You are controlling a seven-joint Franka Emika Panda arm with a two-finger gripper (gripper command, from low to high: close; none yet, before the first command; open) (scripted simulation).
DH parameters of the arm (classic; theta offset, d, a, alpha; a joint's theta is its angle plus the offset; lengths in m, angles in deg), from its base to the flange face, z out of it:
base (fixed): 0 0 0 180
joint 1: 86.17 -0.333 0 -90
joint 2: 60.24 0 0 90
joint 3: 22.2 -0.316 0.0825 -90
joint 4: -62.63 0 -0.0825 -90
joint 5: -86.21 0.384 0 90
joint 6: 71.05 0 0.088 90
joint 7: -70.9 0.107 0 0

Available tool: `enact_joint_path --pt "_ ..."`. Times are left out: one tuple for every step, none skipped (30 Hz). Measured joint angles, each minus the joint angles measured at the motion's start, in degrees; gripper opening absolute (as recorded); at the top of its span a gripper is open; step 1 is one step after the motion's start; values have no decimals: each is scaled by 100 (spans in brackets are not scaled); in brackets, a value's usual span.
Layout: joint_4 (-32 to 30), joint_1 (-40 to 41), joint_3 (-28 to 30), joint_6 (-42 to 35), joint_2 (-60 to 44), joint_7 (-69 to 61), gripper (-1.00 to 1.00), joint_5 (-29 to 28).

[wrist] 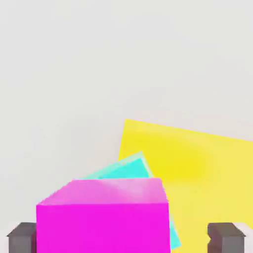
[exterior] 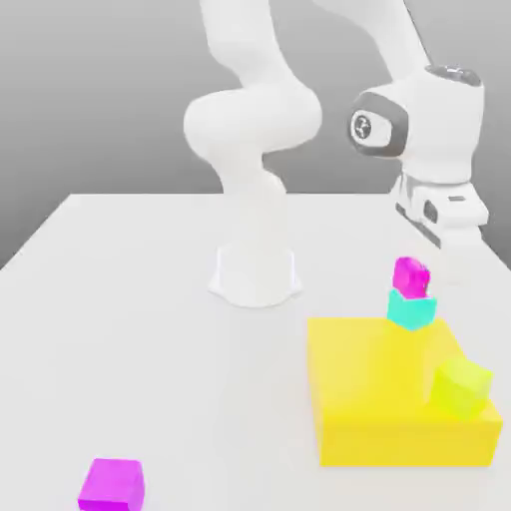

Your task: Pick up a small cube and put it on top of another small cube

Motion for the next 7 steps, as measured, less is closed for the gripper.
enact_joint_path --pt "-16 6 -10 83 -62 5 100 -5" --pt "1 0 -1 -1 8 1 100 -2" --pt "34 -10 16 -169 145 -6 100 3" --pt "75 -21 37 -379 315 -14 100 4" --pt "120 -33 63 -610 502 -23 100 8" --pt "168 -46 90 -851 696 -31 100 10" --pt "216 -58 119 -1097 895 -39 100 9"
